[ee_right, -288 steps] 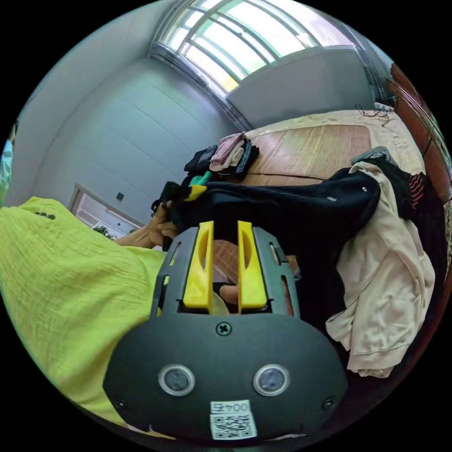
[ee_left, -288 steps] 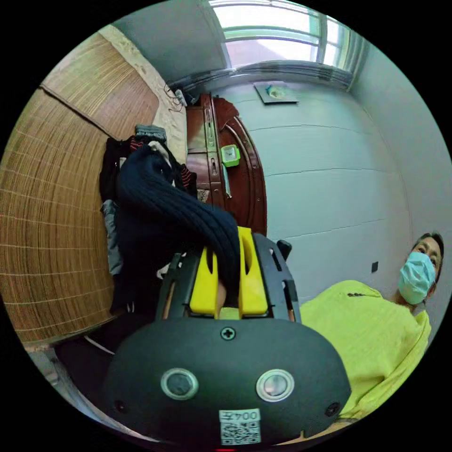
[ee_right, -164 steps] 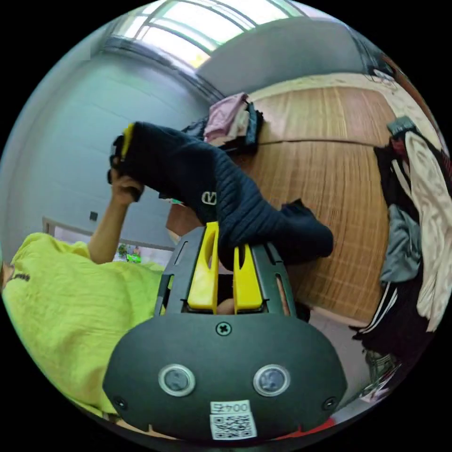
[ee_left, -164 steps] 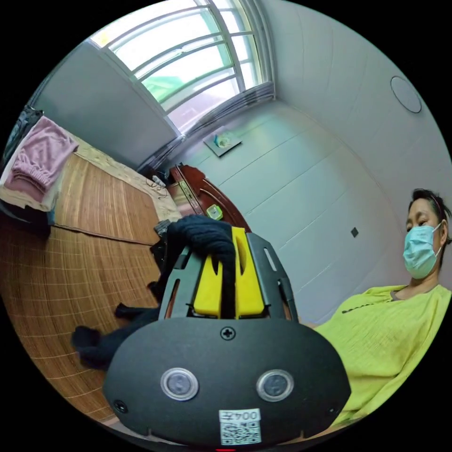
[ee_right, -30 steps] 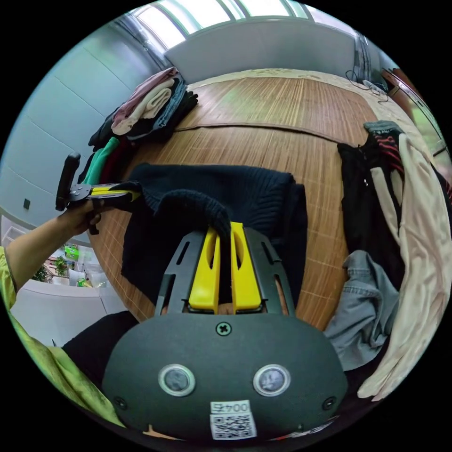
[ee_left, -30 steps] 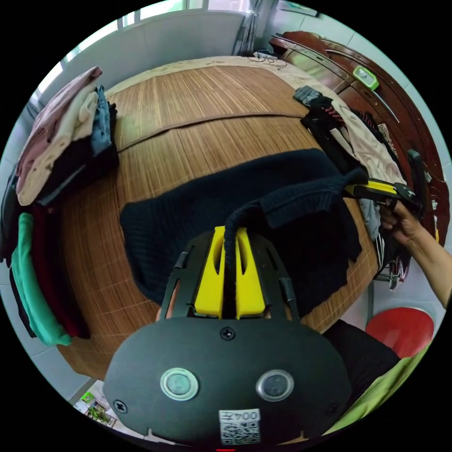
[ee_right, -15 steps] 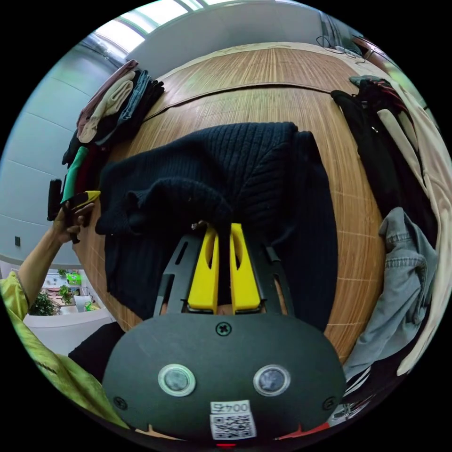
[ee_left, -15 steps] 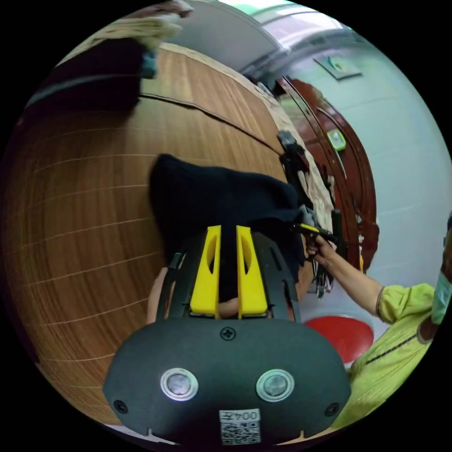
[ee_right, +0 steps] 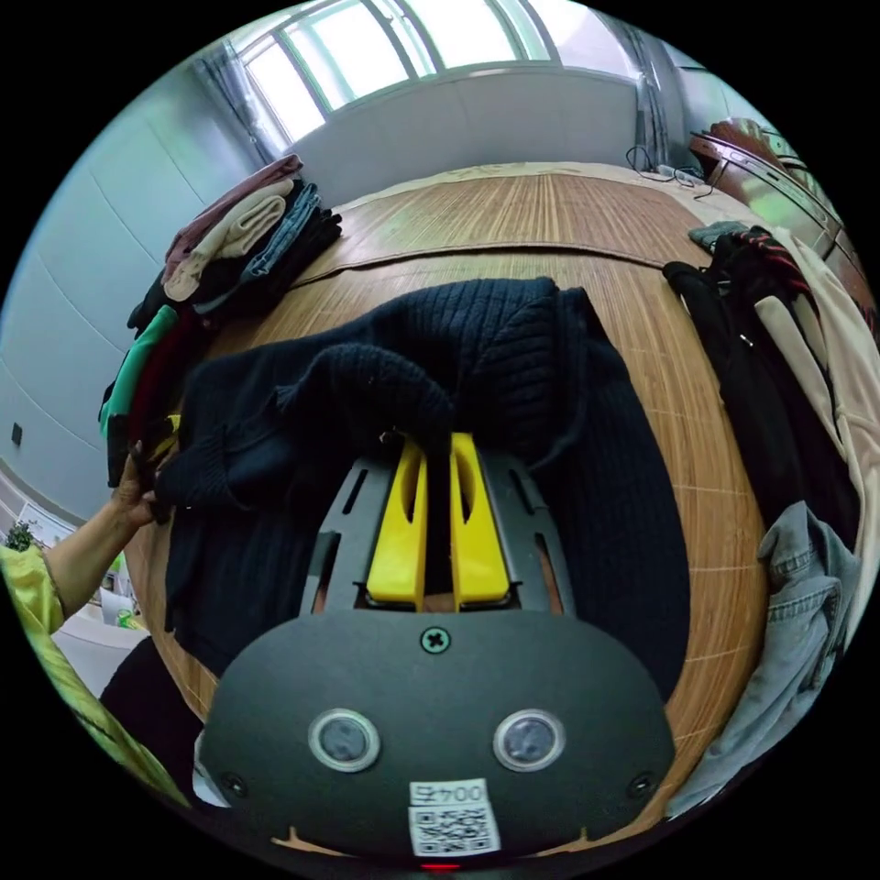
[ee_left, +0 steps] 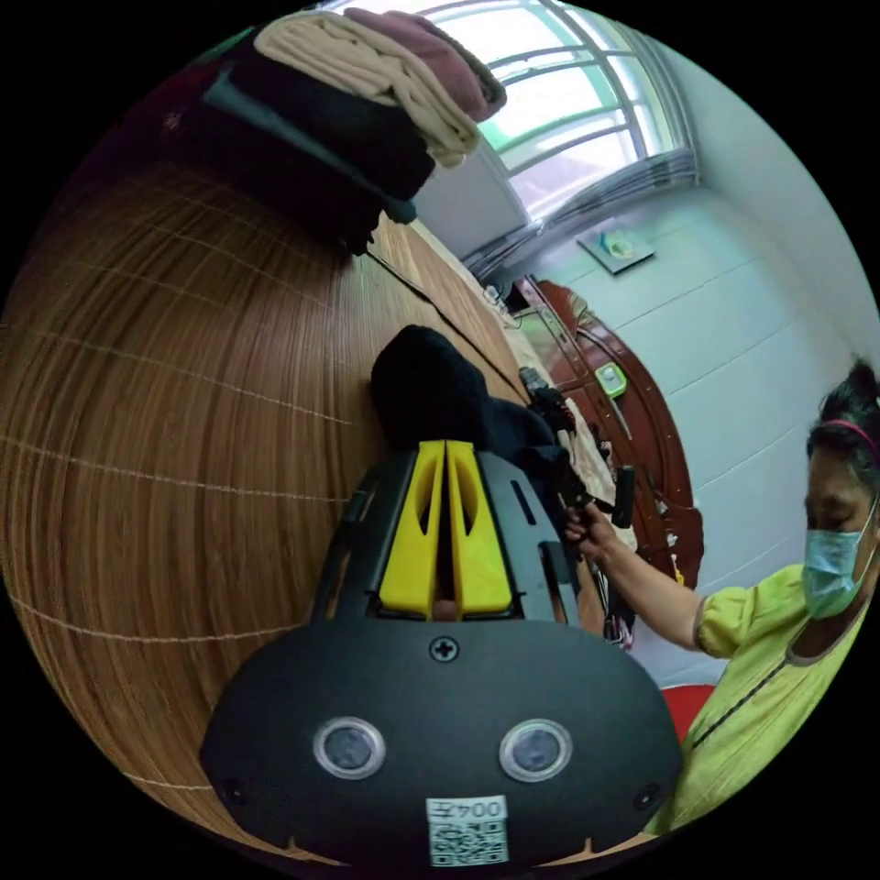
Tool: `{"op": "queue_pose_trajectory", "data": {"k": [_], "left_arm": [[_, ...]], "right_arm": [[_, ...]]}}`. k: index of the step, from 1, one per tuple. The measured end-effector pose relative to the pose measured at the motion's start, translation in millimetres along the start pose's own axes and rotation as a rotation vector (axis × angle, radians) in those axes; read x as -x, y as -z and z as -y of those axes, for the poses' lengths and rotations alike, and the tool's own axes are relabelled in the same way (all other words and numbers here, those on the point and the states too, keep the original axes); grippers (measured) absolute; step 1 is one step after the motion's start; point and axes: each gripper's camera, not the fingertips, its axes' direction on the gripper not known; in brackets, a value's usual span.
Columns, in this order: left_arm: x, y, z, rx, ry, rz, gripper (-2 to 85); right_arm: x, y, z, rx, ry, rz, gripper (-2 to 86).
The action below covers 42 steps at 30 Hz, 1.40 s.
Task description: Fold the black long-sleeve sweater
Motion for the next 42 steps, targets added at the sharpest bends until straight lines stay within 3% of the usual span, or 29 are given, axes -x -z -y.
{"op": "queue_pose_trajectory", "data": {"k": [3,10,15,19,23,25,28,32,34,36,42], "left_arm": [[11.2,26.5,5.4,-0.056,-0.023,-0.023,2.0],[12.4,75.5,-11.7,-0.094,-0.085,0.021,2.1],[-37.2,119.2,-71.1,-0.067,-0.207,0.131,1.2],[-70.8,158.1,-133.3,-0.106,-0.265,0.157,0.6],[-100.2,176.9,-197.5,-0.111,-0.369,0.241,0.4],[-109.8,175.6,-223.0,-0.102,-0.416,0.282,0.5],[-123.2,167.2,-263.3,-0.109,-0.472,0.346,0.8],[-143.3,133.8,-305.2,-0.034,-0.621,0.463,1.2],[-147.7,111.1,-316.0,0.014,-0.682,0.524,1.5],[-148.2,72.3,-321.8,0.089,-0.753,0.596,2.2],[-124.7,-41.9,-309.0,0.219,-0.816,0.711,7.3]], "right_arm": [[-2.6,12.2,-11.1,-0.050,0.005,0.031,5.5],[62.0,102.2,-85.2,-0.239,0.104,-0.352,6.2],[121.5,171.5,-166.3,-0.359,0.142,-0.550,3.4],[147.4,214.5,-232.1,-0.360,0.072,-0.411,0.3],[190.3,241.0,-300.9,-0.546,0.093,-0.502,1.1],[205.1,239.8,-339.9,-0.634,0.069,-0.435,7.7],[196.8,223.0,-360.6,-0.473,-0.020,-0.193,12.9],[218.7,227.2,-404.4,-0.522,-0.036,-0.305,7.6],[223.5,218.7,-423.1,-0.468,-0.036,-0.375,0.7],[223.5,208.2,-434.6,-0.425,-0.011,-0.418,-0.1],[198.4,190.2,-460.0,-0.319,-0.065,-0.298,-0.7]]}}
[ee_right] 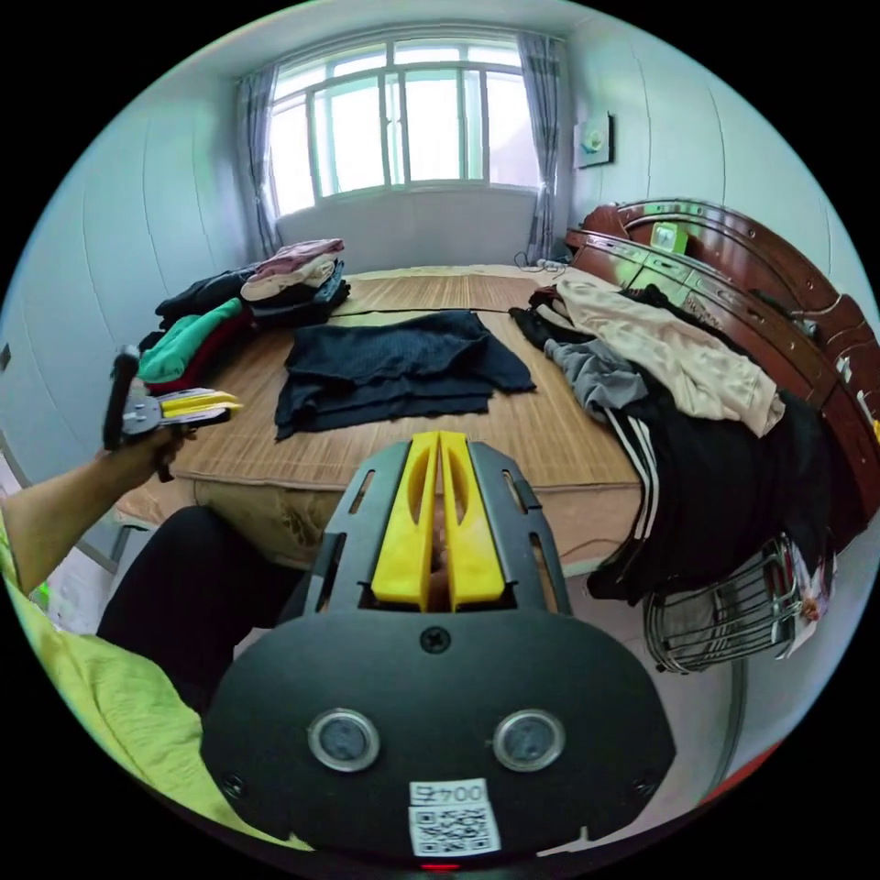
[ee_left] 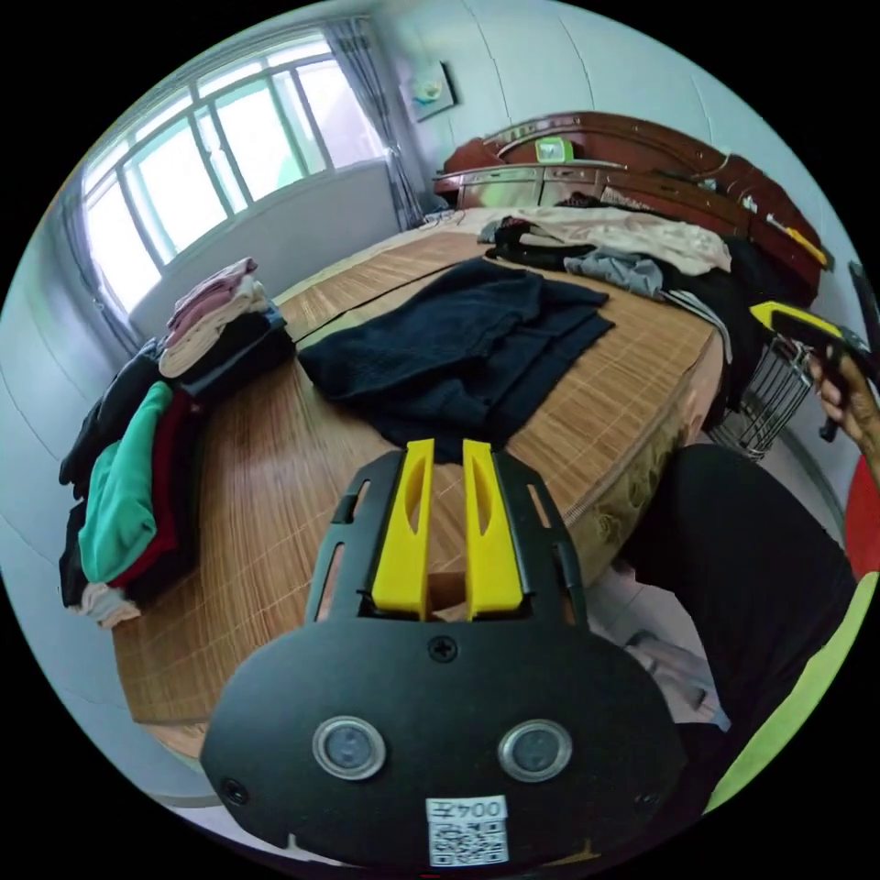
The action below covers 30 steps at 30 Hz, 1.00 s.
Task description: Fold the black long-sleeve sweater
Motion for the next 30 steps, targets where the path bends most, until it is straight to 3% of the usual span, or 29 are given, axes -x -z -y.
{"op": "queue_pose_trajectory", "data": {"k": [6,10,14,19,23,30], "left_arm": [[-6.5,-99.4,32.6,0.185,0.019,-0.005,22.2],[-1.0,-127.2,39.7,0.166,0.035,-0.057,22.9],[8.8,-157.2,48.3,0.173,0.043,-0.103,20.4],[31.7,-184.0,59.4,0.181,0.047,-0.227,14.2],[73.3,-196.0,74.1,0.267,0.145,-0.275,3.8],[142.0,-124.4,6.2,0.147,0.180,-0.333,0.9]], "right_arm": [[-16.1,11.0,-20.3,0.055,-0.023,0.032,-0.7],[-25.7,20.0,-33.3,0.112,-0.024,0.002,-0.7],[-38.1,30.0,-39.3,0.123,-0.065,-0.027,-0.8],[-57.1,42.3,-43.2,0.101,-0.179,0.083,-0.8],[-57.8,42.9,-38.6,0.101,-0.195,0.123,-0.8],[-33.0,32.8,-10.5,0.092,-0.127,0.135,-0.3]]}}
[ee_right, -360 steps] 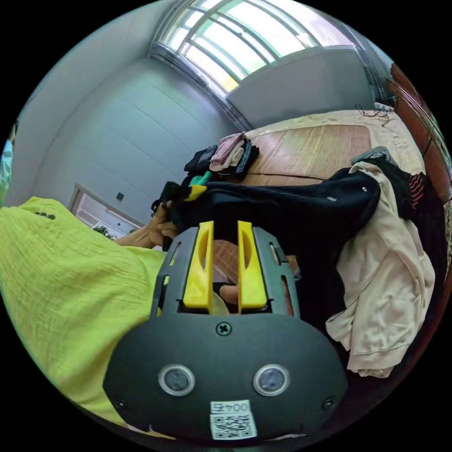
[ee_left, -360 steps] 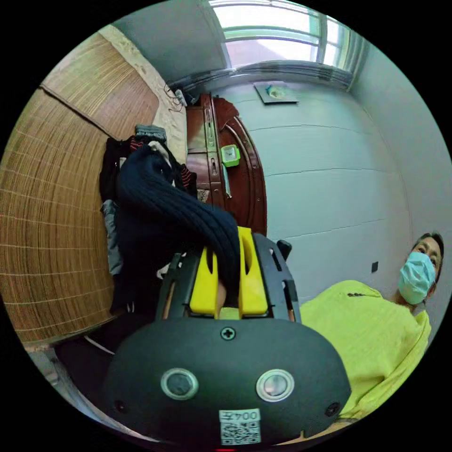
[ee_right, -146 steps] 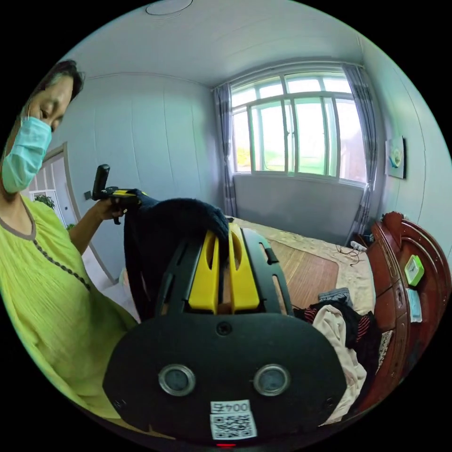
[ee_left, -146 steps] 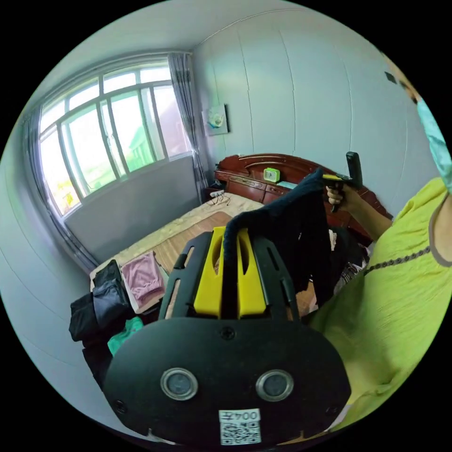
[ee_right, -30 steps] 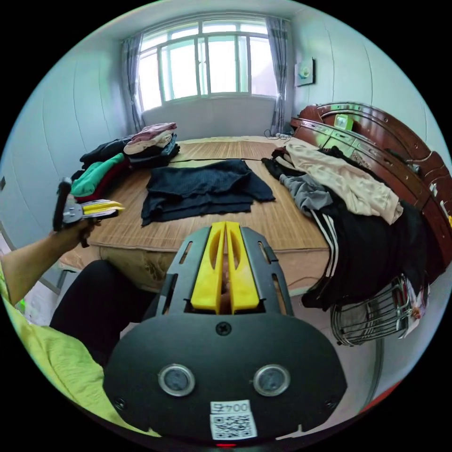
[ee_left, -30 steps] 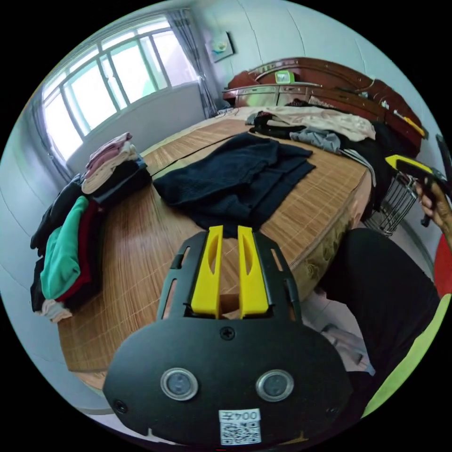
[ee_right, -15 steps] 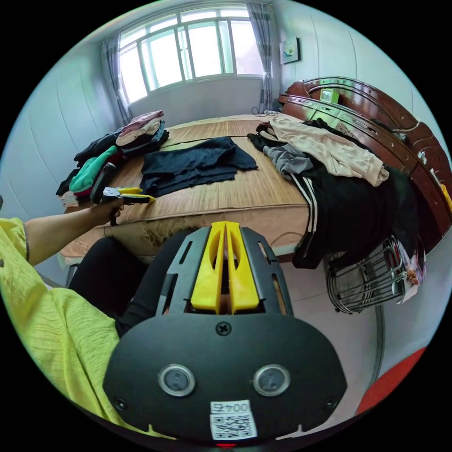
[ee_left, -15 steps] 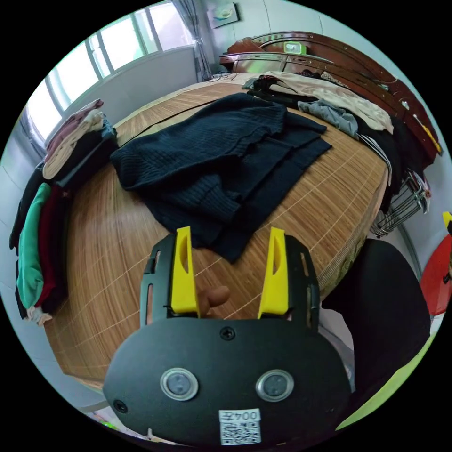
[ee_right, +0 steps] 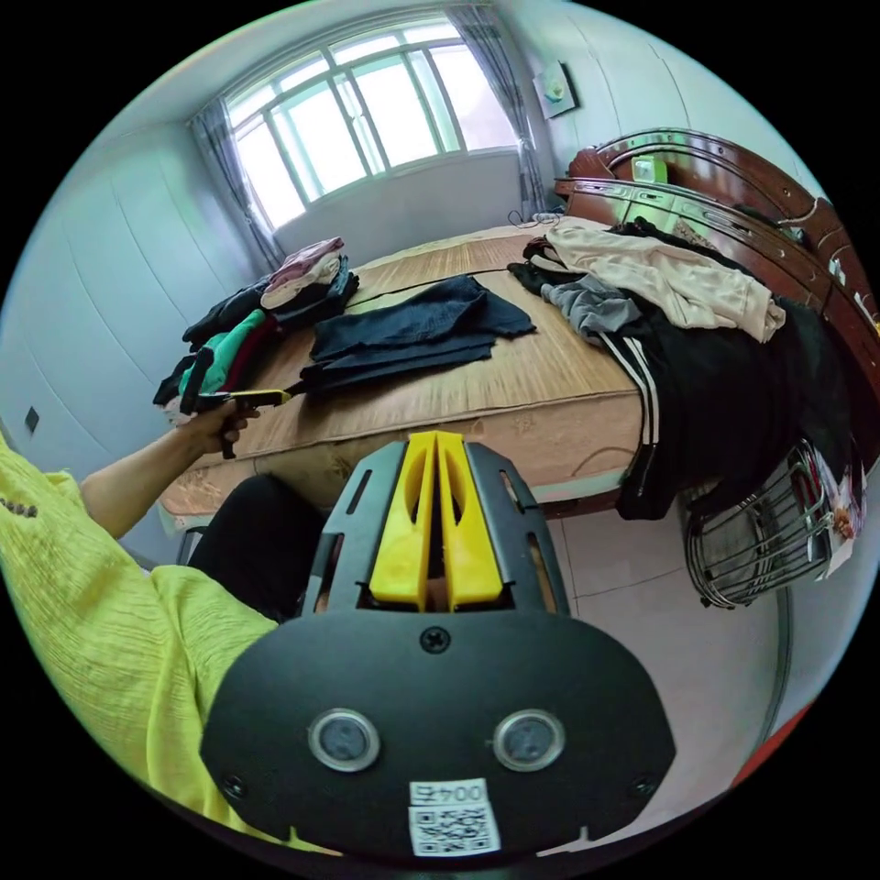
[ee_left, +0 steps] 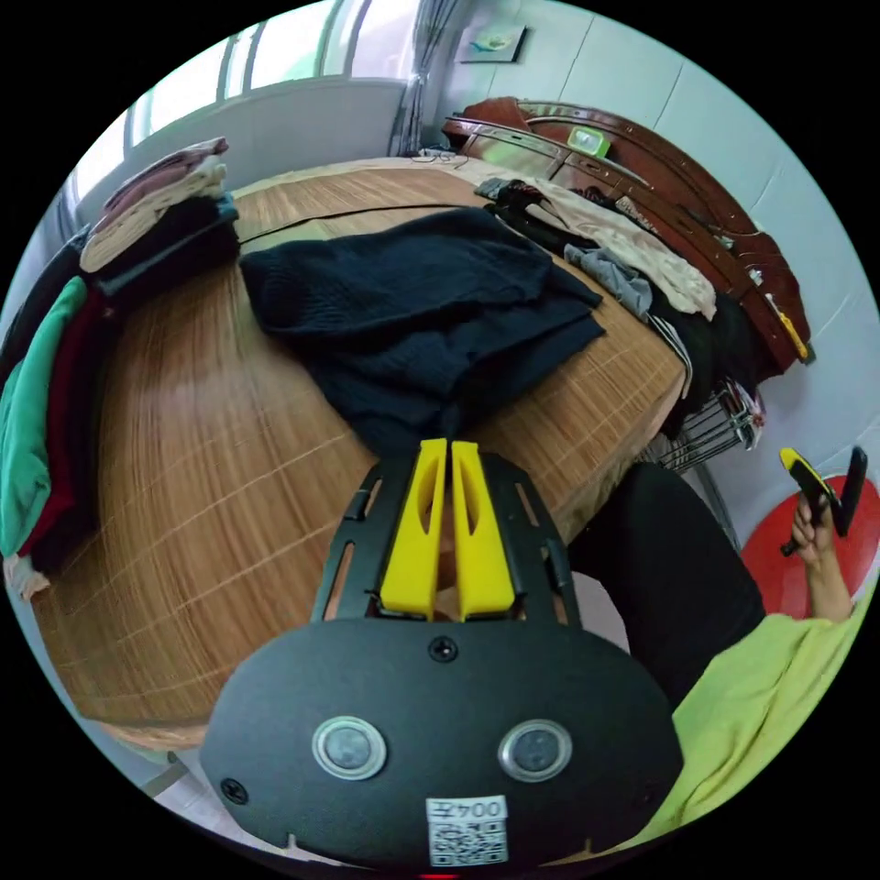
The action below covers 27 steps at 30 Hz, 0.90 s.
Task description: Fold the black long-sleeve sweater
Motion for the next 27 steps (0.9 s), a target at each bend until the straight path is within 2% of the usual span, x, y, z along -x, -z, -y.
{"op": "queue_pose_trajectory", "data": {"k": [3,6,9,12,17,19,22,27], "left_arm": [[21.3,25.1,-48.8,-0.014,0.015,0.008,0.7],[37.6,35.9,-90.3,0.000,0.033,0.039,0.6],[56.2,38.1,-122.7,0.000,0.098,0.033,0.5],[73.6,38.4,-141.3,-0.028,0.186,0.017,0.6],[78.7,44.4,-144.3,-0.066,0.210,-0.003,0.7],[80.0,52.3,-149.5,-0.099,0.216,0.002,0.6],[87.4,65.9,-165.6,-0.147,0.257,0.034,0.6],[84.5,63.7,-175.3,-0.163,0.265,0.145,0.8]], "right_arm": [[15.1,-19.8,15.5,0.004,0.038,0.031,1.1],[21.5,-51.1,39.5,0.024,0.025,0.079,6.6],[25.7,-97.3,74.3,0.120,0.004,0.152,10.8],[42.8,-145.3,112.5,0.216,0.015,0.143,11.8],[87.7,-210.8,153.8,0.381,0.092,0.066,8.6],[112.7,-232.4,157.4,0.447,0.193,-0.089,4.3],[132.6,-230.5,160.7,0.450,0.319,-0.151,1.8],[140.6,-198.0,163.3,0.400,0.370,-0.209,-0.3]]}}
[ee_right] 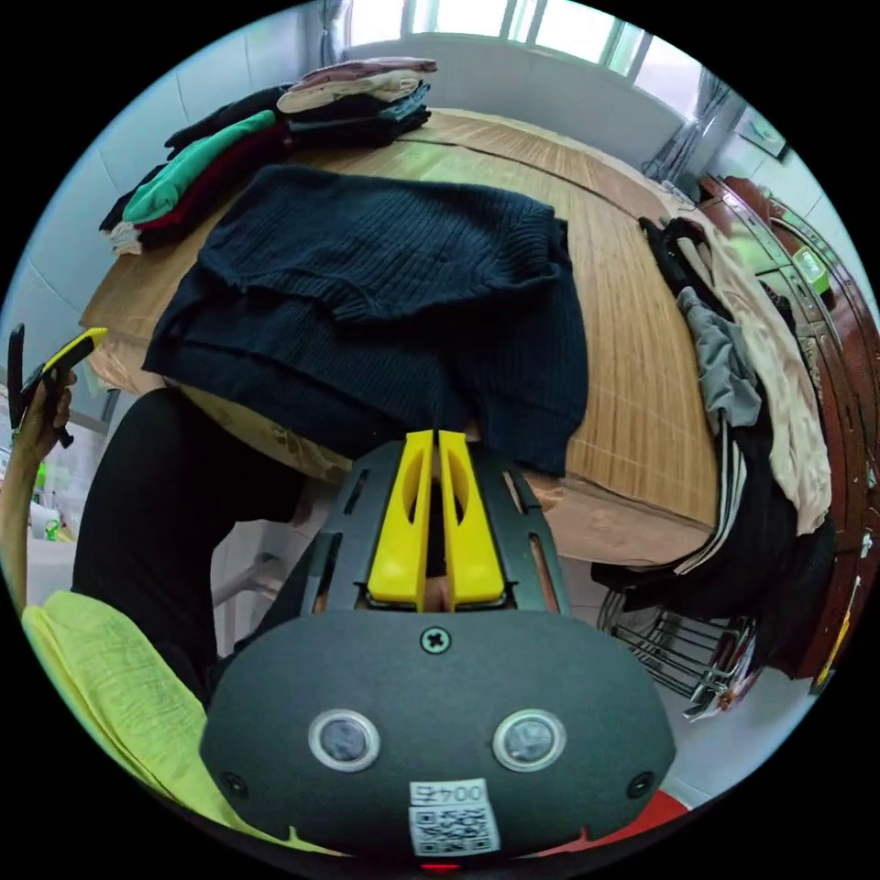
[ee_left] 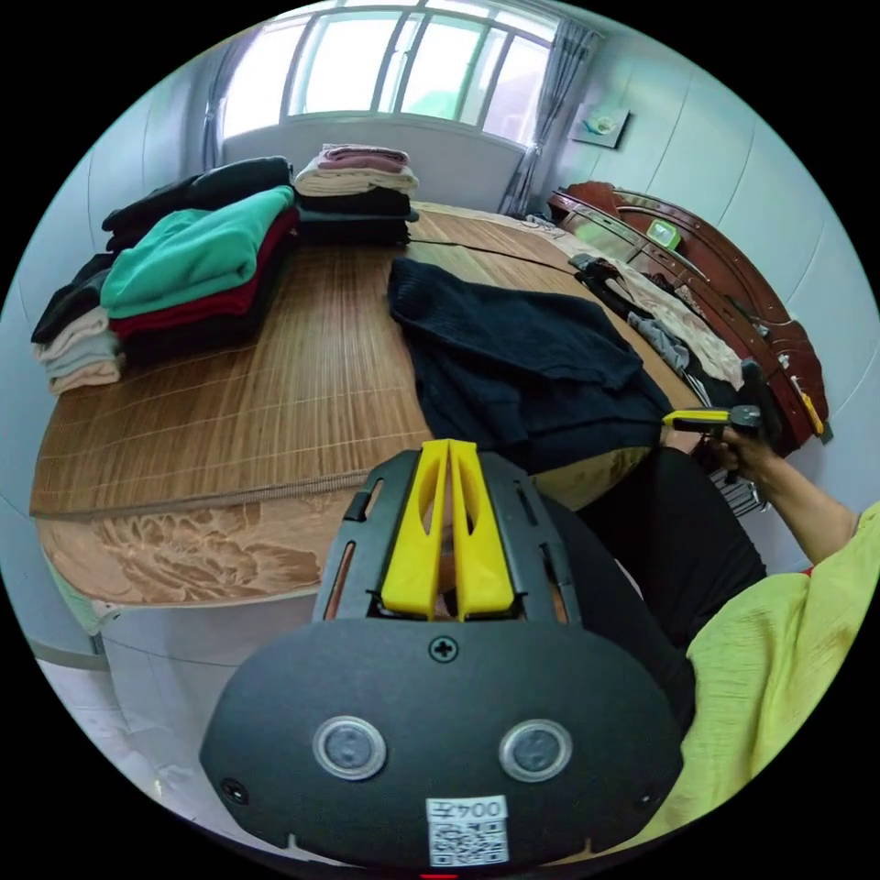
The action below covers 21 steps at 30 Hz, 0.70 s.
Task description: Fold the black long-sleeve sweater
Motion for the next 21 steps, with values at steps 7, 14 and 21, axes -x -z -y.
{"op": "queue_pose_trajectory", "data": {"k": [7,14,21], "left_arm": [[-59.8,-68.4,44.6,0.087,-0.165,0.113,0.7],[-95.7,-132.9,38.4,0.185,-0.239,0.149,0.3],[-88.7,-136.7,35.1,0.208,-0.191,0.078,0.3]], "right_arm": [[-7.6,-2.5,21.7,0.040,0.031,-0.224,-0.7],[9.7,-34.5,22.3,0.139,0.138,-0.288,-0.7],[-37.6,-31.7,5.3,0.069,-0.005,-0.134,0.0]]}}
